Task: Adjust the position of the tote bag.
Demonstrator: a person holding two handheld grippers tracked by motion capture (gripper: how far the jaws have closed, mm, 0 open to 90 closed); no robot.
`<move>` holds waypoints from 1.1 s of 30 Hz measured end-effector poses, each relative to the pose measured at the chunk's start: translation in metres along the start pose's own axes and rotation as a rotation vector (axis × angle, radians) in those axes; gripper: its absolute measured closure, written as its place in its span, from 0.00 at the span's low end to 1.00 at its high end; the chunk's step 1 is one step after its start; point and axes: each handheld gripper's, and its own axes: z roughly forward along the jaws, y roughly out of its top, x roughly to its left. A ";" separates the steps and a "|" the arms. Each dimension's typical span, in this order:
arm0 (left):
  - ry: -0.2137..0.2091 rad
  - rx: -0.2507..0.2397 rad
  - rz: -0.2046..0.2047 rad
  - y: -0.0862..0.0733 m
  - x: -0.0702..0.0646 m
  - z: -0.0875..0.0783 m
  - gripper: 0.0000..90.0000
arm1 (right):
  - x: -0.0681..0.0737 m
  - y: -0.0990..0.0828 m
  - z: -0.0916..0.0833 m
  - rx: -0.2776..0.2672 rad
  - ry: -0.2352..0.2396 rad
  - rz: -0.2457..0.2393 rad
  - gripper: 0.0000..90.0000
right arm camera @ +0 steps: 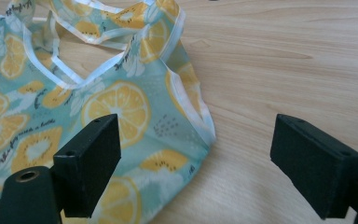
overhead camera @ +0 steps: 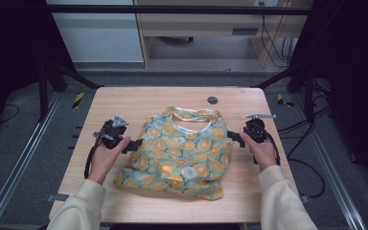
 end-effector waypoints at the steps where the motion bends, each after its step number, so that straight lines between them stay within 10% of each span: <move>1: 0.001 0.001 0.004 0.002 0.000 0.001 0.06 | 0.000 0.001 0.003 0.003 0.000 0.003 0.18; 21: -0.009 0.010 0.012 0.004 -0.004 0.004 0.06 | 0.002 -0.007 0.043 0.024 0.045 -0.079 0.22; 33: -0.016 0.010 0.000 0.004 -0.006 0.005 0.06 | 0.020 -0.008 0.040 0.045 0.097 -0.199 0.89</move>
